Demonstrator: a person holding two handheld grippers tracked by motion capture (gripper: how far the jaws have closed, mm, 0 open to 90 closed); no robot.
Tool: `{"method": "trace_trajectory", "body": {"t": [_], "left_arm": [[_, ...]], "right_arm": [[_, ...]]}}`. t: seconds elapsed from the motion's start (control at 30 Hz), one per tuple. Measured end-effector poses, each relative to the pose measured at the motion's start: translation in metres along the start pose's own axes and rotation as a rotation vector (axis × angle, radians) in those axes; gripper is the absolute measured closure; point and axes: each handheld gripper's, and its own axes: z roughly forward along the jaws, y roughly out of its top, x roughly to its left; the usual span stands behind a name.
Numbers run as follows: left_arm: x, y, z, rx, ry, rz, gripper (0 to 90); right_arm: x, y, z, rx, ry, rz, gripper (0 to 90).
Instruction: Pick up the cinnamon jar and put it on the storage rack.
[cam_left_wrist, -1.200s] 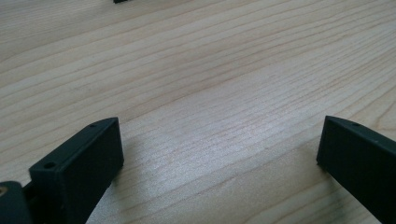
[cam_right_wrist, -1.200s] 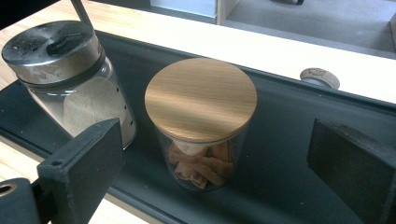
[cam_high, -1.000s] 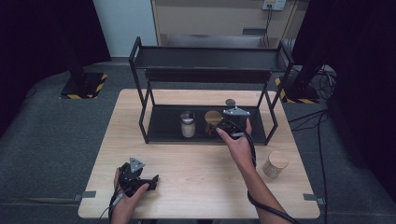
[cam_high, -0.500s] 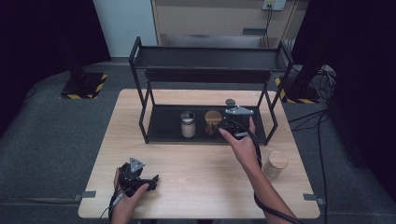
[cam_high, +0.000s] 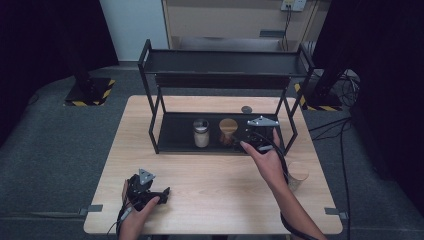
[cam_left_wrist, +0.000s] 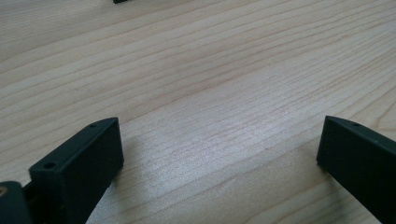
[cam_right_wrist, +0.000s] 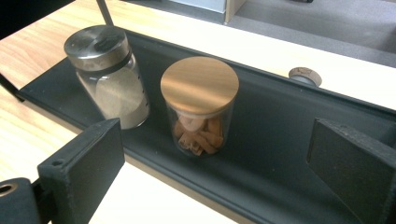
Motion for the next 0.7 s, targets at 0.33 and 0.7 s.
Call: {"method": "trace_trajectory", "body": {"t": [0.33, 0.7], "left_arm": [[0.000, 0.000, 0.000, 0.000, 0.000, 0.000, 0.0], [0.000, 0.000, 0.000, 0.000, 0.000, 0.000, 0.0]], "right_arm": [[-0.004, -0.007, -0.019, 0.000, 0.013, -0.001, 4.0], [-0.009, -0.009, -0.035, 0.013, 0.023, -0.001, 4.3]]}}
